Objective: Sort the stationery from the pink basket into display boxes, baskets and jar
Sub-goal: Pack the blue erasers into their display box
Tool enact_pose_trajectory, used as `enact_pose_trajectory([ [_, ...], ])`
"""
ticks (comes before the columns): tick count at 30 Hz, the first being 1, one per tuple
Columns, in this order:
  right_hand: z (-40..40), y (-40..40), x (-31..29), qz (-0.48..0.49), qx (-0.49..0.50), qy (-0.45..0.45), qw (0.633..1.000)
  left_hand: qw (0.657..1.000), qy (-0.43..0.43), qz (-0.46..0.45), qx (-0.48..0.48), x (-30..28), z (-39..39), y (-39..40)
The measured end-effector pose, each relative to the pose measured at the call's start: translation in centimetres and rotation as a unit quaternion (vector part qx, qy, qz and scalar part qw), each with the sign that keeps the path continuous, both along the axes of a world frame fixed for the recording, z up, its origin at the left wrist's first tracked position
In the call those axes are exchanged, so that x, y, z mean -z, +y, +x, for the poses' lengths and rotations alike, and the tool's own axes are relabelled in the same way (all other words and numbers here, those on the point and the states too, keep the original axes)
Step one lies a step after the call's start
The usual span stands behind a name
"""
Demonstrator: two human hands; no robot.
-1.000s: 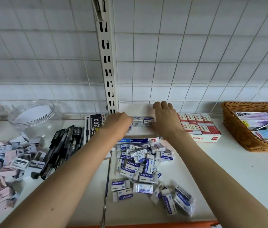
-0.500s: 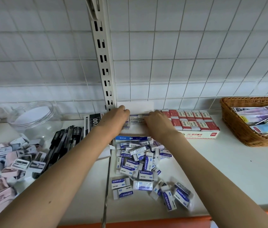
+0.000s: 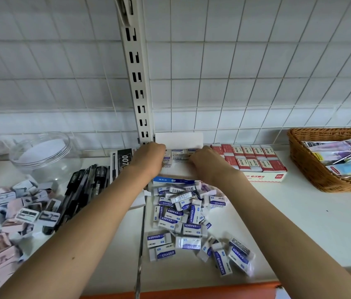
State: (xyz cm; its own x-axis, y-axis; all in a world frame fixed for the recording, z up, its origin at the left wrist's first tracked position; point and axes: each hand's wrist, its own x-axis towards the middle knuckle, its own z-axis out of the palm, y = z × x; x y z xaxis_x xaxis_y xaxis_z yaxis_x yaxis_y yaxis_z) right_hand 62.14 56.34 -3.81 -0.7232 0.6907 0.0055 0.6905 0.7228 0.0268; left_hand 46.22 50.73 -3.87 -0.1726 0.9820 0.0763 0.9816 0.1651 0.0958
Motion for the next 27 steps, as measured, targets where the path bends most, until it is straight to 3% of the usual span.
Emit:
enact_pose_trajectory([
  [9, 0.6, 0.2, -0.6, -0.006, -0.032, -0.001, 0.999, 0.999, -0.029, -0.025, -0.008, 0.5, 0.3, -0.8],
  [18, 0.9, -0.3, -0.7, 0.012, -0.034, -0.018, 0.999, 0.999, 0.033, 0.003, -0.028, 0.7, 1.1, -1.0],
  [27, 0.6, -0.2, 0.0, 0.002, -0.018, 0.002, 1.000, 0.999, 0.034, 0.000, -0.035, 0.4, 1.6, -1.0],
])
